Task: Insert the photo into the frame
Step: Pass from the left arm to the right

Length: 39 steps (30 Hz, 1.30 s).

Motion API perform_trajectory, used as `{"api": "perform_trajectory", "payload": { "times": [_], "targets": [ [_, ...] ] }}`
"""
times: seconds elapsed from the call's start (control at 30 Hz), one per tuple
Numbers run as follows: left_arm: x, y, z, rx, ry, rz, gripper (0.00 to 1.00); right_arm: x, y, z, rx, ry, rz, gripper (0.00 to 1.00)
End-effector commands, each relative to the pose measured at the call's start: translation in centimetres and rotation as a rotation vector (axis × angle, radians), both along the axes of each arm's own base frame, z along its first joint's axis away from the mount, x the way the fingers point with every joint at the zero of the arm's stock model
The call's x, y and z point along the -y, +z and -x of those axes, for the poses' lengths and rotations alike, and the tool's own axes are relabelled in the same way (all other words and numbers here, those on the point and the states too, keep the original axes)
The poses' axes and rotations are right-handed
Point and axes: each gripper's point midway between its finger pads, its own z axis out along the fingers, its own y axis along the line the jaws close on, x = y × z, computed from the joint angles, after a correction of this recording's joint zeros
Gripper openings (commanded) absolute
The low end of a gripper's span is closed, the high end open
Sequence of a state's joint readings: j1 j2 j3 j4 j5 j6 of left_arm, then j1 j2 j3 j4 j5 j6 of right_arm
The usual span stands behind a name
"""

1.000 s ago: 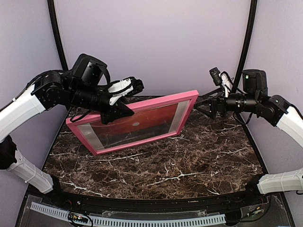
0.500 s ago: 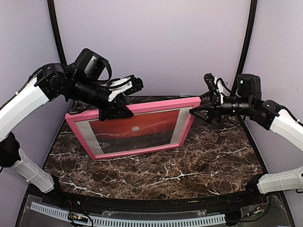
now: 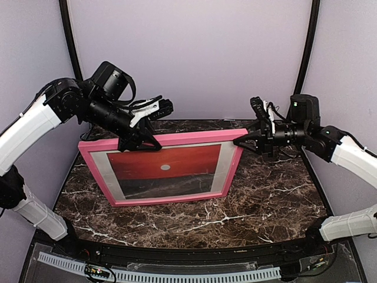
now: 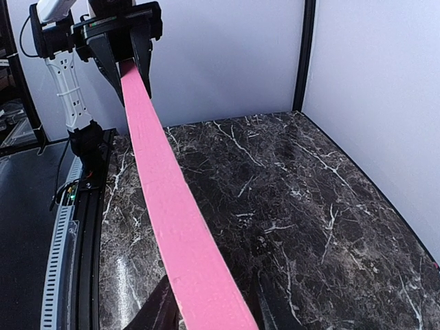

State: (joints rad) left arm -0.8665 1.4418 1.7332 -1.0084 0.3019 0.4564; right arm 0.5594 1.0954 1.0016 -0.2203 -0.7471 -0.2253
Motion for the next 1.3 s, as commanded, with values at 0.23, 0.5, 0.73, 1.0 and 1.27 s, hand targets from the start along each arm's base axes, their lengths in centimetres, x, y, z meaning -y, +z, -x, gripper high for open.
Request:
{"api": "perform_trajectory", "payload": {
  "times": [0.23,0.5,0.73,1.0,1.27],
  "targets": [
    [1.6,4.1,-1.3,0.09,-0.025,0.168,0.03,-0.8,0.1,1.4,-0.012,0.074,0.004,0.09],
    [1.3,3.6,-2.2,0.101,0.016,0.169,0.27,-0.5,0.0,1.0,0.005,0.044,0.025,0.0],
    [0.4,4.6,-3.8,0.18,0.097,0.199,0.83,0.0,0.4,0.7,0.008,0.005,0.036,0.0],
    [-1.4,8.6,-5.2,0.309,0.237,0.313,0.99,0.7,0.0,-1.3,-0.064,-0.068,0.065,0.0],
    [-2.6,8.9,-5.3,0.312,0.32,0.361,0.99,1.0,-0.5,-5.1,-0.199,-0.103,0.068,0.0]
  ]
}}
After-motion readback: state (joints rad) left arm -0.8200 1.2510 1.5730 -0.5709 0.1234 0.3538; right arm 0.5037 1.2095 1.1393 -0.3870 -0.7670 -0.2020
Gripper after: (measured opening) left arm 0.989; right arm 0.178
